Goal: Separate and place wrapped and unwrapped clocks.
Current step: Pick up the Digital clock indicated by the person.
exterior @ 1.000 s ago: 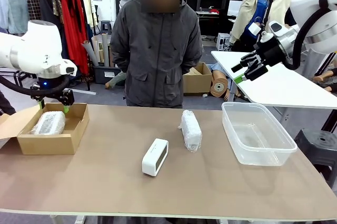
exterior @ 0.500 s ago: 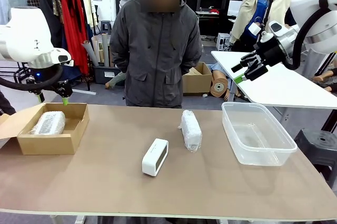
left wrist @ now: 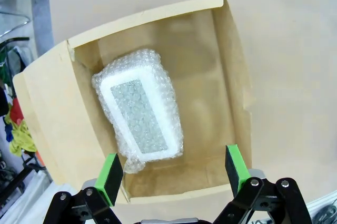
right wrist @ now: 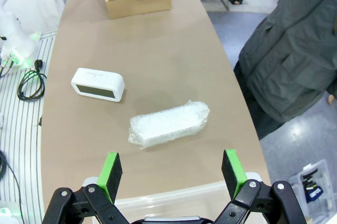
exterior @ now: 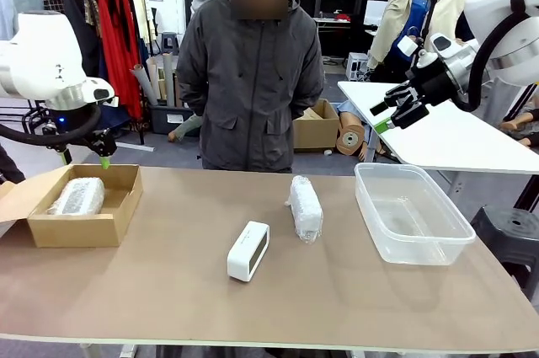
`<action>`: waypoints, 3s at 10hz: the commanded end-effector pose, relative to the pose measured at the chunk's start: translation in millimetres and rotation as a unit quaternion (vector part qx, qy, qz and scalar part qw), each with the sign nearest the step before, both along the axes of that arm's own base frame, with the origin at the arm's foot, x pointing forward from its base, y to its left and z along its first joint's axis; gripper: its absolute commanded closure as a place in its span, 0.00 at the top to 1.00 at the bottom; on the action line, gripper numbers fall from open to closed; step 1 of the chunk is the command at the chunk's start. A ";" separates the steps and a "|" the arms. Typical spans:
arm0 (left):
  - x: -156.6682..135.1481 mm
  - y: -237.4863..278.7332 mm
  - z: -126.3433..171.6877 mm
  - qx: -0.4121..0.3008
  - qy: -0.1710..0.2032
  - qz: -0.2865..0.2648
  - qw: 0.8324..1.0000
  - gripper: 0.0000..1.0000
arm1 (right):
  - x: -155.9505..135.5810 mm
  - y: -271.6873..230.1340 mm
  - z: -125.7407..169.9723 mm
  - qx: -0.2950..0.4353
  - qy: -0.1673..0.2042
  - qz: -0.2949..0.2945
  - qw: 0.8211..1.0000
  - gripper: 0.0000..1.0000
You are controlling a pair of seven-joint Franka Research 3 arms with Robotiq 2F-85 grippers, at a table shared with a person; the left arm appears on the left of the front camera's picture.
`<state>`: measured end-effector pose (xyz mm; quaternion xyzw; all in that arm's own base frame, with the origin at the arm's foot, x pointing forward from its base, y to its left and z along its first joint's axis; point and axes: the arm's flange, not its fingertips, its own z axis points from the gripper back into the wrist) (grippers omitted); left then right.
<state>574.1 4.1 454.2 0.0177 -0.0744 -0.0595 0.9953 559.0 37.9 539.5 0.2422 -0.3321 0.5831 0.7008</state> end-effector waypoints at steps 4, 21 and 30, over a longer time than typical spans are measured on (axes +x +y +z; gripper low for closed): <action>0.0 0.0 0.1 0.000 0.000 0.000 1.000 1.00 | 0.5 0.0 1.2 0.000 -0.003 0.000 1.000 1.00; -24.8 -10.4 131.8 -0.274 -0.238 -0.624 0.692 1.00 | 0.5 0.0 1.2 0.000 -0.003 0.000 1.000 1.00; -13.1 -4.1 125.9 -0.271 -0.307 -0.623 0.667 1.00 | 0.5 0.0 1.2 0.000 -0.003 0.000 1.000 1.00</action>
